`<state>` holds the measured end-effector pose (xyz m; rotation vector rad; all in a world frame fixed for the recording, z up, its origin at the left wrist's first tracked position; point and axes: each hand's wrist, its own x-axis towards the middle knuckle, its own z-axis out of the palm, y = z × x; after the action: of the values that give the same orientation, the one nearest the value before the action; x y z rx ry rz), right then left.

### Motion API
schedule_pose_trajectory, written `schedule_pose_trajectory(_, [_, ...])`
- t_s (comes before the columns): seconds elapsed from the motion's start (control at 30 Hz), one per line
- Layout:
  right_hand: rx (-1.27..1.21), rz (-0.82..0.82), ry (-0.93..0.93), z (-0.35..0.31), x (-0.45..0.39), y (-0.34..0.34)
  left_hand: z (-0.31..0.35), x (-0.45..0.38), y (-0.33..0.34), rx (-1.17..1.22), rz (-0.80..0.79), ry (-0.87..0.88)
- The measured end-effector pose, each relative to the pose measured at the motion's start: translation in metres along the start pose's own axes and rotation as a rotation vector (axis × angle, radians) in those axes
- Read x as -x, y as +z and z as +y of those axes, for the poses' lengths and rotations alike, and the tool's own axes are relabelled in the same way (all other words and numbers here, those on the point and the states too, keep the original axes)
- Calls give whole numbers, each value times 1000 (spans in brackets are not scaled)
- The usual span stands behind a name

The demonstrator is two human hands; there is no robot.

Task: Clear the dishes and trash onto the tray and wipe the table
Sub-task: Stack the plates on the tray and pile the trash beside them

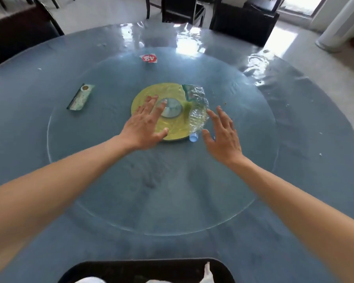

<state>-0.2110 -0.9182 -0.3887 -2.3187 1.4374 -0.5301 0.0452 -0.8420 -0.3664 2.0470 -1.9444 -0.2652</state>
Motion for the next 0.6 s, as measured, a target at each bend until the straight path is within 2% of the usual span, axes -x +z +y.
schedule_pose_trajectory(0.1, [35,-33,62,14,-75,8,-12,-71,15,107,-56,-89])
schedule_pose_trajectory(0.17, [24,-84,109,24,-120,15,-15,-112,29,270,-86,-120])
schedule_pose_trajectory(0.3, [-54,-142,179,43,-189,37,-14,-166,64,602,-30,-206])
schedule_pose_trajectory(0.6, [-105,-250,254,69,-248,91,-8,-234,136,976,-105,-292])
